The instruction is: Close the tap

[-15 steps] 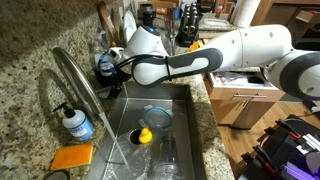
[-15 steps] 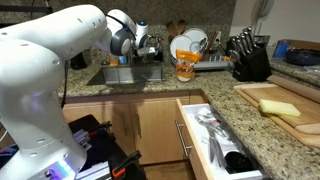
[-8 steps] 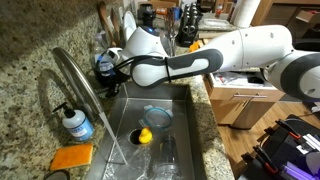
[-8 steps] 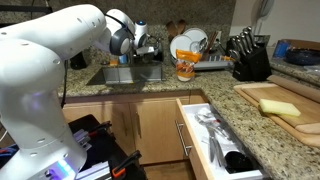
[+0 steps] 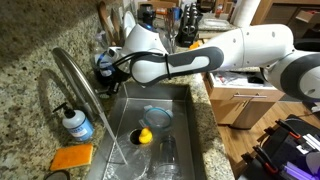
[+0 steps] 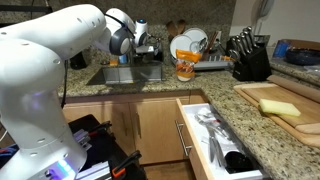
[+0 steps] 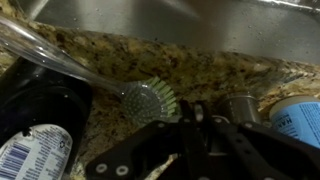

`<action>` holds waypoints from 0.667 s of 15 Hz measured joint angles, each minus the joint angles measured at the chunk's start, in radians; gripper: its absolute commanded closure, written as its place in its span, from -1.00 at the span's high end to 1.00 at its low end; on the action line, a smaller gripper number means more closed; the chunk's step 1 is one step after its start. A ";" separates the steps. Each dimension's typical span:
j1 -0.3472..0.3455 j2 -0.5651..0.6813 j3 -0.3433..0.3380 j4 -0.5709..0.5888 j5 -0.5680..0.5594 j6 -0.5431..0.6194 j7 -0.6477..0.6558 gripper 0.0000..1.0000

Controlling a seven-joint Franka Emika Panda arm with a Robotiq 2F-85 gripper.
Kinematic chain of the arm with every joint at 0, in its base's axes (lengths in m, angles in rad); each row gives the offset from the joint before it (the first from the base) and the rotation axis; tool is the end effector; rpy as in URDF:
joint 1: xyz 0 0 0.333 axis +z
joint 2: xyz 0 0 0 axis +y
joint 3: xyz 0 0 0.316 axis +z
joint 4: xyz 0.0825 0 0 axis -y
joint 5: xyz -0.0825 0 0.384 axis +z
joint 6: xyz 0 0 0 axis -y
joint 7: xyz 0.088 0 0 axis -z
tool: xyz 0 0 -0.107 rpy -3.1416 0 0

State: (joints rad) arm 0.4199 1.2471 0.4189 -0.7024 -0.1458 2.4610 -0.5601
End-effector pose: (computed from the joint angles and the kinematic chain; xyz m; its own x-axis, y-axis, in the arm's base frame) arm 0.7010 0.4718 0.2690 0.3593 0.7402 0.5684 0.8811 -0.4697 0.0547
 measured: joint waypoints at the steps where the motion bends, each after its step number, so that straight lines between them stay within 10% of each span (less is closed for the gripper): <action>1: 0.000 0.000 0.002 0.001 0.000 -0.005 0.010 -0.95; 10: 0.000 0.004 0.012 0.003 -0.005 -0.006 0.032 -0.95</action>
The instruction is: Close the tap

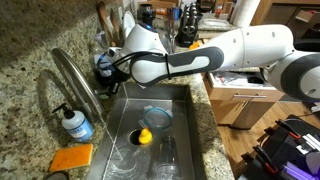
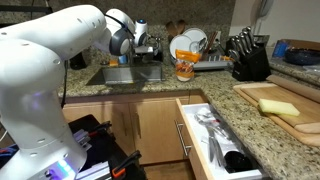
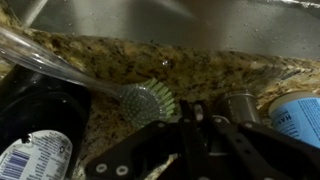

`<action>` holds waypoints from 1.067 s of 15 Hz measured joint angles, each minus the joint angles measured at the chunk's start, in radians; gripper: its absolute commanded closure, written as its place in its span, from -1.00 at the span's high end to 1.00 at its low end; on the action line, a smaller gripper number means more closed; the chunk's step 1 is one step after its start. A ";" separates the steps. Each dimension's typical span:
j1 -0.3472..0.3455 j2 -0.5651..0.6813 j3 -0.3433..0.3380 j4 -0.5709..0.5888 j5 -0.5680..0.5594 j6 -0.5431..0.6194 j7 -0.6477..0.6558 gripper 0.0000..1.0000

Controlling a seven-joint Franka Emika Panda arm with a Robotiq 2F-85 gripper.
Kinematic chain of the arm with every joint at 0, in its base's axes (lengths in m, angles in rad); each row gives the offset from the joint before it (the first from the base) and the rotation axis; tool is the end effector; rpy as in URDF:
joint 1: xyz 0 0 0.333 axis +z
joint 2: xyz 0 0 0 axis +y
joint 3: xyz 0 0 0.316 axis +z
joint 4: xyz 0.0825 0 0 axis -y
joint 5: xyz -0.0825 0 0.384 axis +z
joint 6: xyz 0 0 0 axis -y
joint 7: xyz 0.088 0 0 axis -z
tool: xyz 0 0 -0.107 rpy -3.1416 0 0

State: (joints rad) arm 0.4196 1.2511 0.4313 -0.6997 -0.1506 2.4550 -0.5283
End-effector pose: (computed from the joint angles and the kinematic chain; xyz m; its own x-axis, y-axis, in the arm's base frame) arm 0.6989 0.4746 0.2679 0.3877 0.7250 0.5693 0.8723 -0.4883 0.0277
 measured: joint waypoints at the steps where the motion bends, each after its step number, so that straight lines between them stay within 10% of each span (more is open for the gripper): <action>1: 0.001 0.000 0.000 0.000 -0.009 0.000 0.004 -0.95; 16: 0.005 -0.010 0.008 -0.008 -0.069 -0.007 0.063 -0.95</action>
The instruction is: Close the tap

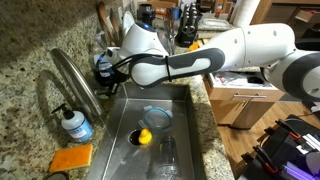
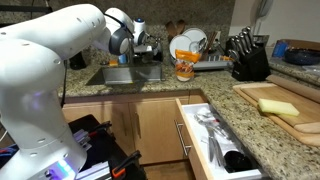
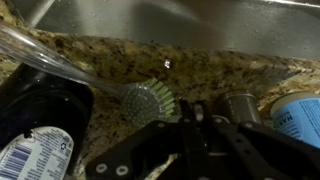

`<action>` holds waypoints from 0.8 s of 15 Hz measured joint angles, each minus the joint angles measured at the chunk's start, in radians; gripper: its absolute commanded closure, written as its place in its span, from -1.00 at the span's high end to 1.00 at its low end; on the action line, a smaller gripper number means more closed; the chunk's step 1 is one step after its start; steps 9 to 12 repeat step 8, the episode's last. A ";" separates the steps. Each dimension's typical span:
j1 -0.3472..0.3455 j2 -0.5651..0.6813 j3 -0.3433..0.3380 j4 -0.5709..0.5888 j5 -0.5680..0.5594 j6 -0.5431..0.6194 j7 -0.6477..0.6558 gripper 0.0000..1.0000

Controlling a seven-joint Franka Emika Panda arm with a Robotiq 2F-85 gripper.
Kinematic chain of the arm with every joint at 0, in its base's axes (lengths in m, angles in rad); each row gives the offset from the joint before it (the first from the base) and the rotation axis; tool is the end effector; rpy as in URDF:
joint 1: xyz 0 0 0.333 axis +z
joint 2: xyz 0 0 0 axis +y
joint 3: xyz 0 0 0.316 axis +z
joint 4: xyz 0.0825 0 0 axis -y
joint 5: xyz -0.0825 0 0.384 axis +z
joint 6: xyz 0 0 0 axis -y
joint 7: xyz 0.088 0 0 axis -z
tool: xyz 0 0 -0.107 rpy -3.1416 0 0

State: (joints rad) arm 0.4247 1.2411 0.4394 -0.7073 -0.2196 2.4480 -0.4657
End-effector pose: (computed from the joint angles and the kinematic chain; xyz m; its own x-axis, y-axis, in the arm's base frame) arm 0.6937 0.4816 0.2729 0.3962 0.7332 0.5527 0.8631 -0.5027 0.0481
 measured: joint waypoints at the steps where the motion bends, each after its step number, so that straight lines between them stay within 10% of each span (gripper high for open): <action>1: 0.000 0.000 0.000 0.000 0.000 0.000 0.001 -0.95; 4: 0.000 0.000 0.000 -0.001 0.000 0.000 0.001 -0.95; 5: 0.000 0.000 0.000 -0.001 0.000 0.001 0.001 -0.31; 6: 0.000 0.000 0.000 -0.001 -0.001 0.000 0.003 -0.79; 12: 0.007 -0.003 -0.001 -0.004 -0.008 -0.027 0.010 -0.58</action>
